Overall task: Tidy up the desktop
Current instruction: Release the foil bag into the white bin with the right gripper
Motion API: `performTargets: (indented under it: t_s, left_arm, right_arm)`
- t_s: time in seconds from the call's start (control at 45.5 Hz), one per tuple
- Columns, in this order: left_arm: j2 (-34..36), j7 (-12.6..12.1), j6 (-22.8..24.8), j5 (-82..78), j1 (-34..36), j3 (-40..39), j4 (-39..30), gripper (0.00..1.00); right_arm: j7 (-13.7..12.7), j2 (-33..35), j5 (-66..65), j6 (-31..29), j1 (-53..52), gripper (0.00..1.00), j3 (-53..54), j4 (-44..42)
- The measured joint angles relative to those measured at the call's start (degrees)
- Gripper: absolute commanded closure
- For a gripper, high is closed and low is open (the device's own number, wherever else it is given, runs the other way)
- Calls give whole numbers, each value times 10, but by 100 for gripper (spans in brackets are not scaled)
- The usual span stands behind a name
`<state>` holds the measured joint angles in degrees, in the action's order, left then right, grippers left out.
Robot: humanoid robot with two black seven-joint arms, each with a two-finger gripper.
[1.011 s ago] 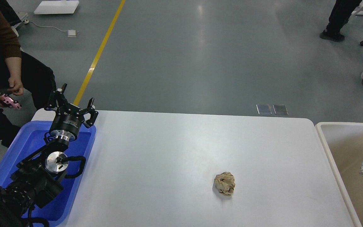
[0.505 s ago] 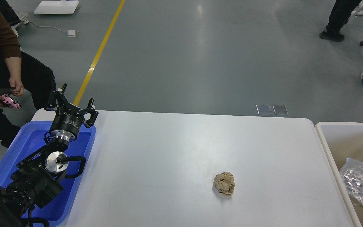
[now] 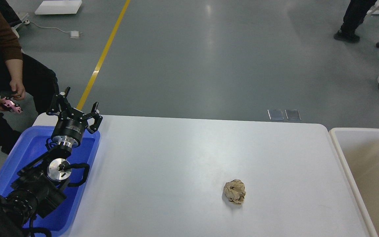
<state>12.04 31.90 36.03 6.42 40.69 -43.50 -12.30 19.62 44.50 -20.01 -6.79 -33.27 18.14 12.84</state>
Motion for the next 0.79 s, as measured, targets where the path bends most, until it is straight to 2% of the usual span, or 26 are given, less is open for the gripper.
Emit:
performTargets:
  t_s: [0.242,0.396,0.791]
  left_arm:
    - [0,0,0,0,0,0,0,0]
    - [0,0,0,0,0,0,0,0]
    - [0,0,-1,0,0,0,0,0]
  right_arm:
    - [3,46,2,-3,-8,0,258,128]
    - [3,51,3,-3,-8,0,364,196]
    - [3,27,4,-1,5,0,507,387]
